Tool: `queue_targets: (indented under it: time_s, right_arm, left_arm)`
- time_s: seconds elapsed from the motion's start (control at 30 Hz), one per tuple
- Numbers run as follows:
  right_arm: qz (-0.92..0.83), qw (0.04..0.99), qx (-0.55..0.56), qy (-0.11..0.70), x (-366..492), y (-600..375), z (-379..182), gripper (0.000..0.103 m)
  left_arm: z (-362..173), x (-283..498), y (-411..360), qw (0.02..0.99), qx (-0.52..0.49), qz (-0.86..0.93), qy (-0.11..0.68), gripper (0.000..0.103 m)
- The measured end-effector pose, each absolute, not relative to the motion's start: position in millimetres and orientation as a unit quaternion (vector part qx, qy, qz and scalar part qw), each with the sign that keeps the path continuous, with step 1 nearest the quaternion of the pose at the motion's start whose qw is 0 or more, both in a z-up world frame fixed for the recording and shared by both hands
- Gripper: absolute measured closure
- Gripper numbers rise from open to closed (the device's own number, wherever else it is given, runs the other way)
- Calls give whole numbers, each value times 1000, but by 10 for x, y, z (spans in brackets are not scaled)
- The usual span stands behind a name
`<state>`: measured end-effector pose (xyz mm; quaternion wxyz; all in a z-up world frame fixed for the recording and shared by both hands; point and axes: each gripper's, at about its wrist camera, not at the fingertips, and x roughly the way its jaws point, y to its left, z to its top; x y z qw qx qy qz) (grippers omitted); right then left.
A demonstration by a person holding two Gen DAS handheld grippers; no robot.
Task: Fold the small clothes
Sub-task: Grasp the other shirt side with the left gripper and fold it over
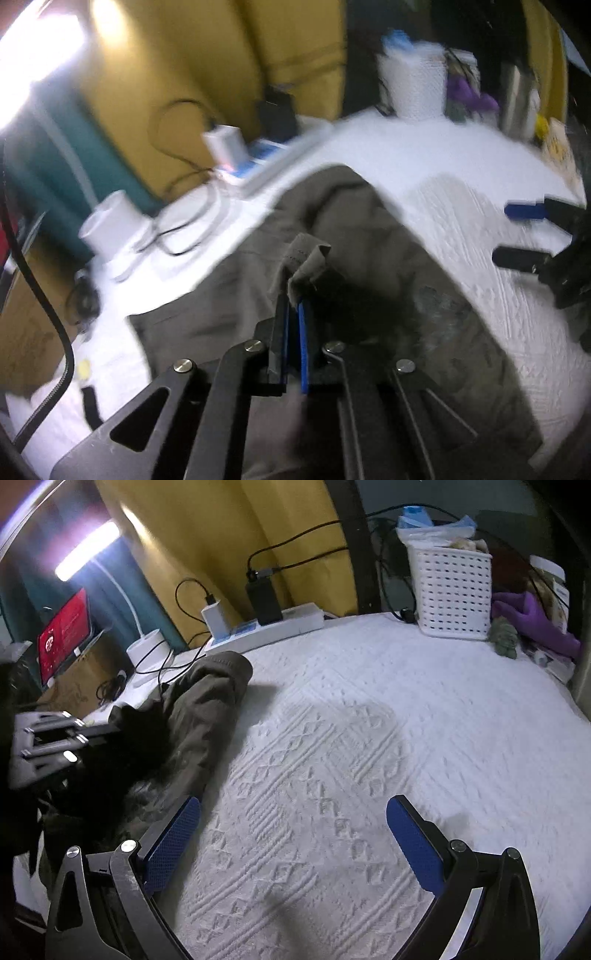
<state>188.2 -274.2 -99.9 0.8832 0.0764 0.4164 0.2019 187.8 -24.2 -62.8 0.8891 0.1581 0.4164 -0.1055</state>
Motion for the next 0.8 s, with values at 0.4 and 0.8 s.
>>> queue_targets:
  time_s: [0.4,0.8]
  right_arm:
    - [212,891,31,401,1944,-2179,-818,2]
    - [236,878,-13,416,1740,-1622,-846,2]
  left_arm:
    - [-793,2127,998,905,29,-57,420,100]
    - [-1006,2228,1402,904,-44,-20,425,96]
